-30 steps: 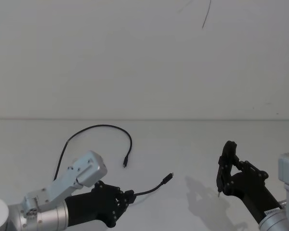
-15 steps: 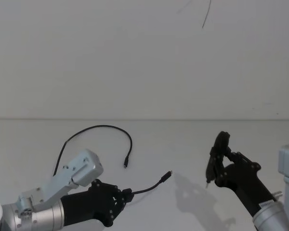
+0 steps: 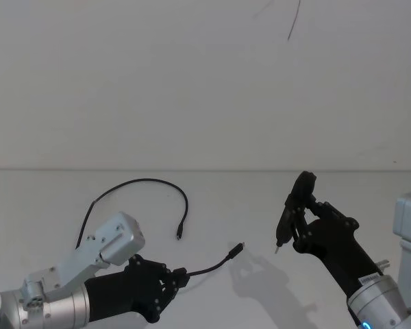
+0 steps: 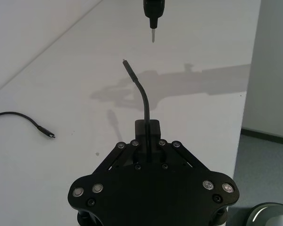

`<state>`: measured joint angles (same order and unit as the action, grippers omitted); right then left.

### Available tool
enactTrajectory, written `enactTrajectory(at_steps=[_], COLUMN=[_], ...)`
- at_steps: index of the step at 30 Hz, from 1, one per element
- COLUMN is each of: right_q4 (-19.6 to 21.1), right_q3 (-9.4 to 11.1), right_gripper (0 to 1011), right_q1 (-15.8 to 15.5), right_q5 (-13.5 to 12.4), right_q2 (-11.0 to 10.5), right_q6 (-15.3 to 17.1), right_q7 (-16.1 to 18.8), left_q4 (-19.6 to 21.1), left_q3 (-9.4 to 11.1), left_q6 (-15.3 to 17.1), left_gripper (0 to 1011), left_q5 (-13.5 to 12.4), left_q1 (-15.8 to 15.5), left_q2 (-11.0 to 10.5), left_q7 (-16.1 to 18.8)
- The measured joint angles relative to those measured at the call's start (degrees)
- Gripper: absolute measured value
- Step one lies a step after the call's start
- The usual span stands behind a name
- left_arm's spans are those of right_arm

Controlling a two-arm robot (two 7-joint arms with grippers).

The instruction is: Pick up the data cable with the one hand.

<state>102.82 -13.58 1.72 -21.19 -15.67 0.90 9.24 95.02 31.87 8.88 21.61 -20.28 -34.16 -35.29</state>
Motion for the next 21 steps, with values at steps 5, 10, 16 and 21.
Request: enactTrajectory(at_steps=[5,10,16,21], right_q4=[-0.2,-0.6,-1.4,-2.0], right_q3=[0.1,0.2,0.2,0.1], right_gripper=[269,269,269,269], right_q1=[0.1,0.3,0.8,1.2], right_q5=[-0.1,-0.2,-0.6,-1.0], right_q2=[0.6,1.3,2.3,3.1], right_q6=[-0.1,-0.2,-0.3,-0.2], right_q7=[0.1,0.1,0.4,0.8], left_q4=[0.1,0.1,0.2,0.2], left_q3=[0.0,-0.1,-0.1,-0.1], left_q6=[0.0,0.0,0.0,0.0], left_gripper=[42,42,42,42], left_q5=[0.0,0.1,0.1,0.1], left_q1=[0.0,0.0,0.1,0.1], left_q2=[-0.1,-0.1,-0.1,-0.1], left_q7=[0.0,0.0,0.0,0.0])
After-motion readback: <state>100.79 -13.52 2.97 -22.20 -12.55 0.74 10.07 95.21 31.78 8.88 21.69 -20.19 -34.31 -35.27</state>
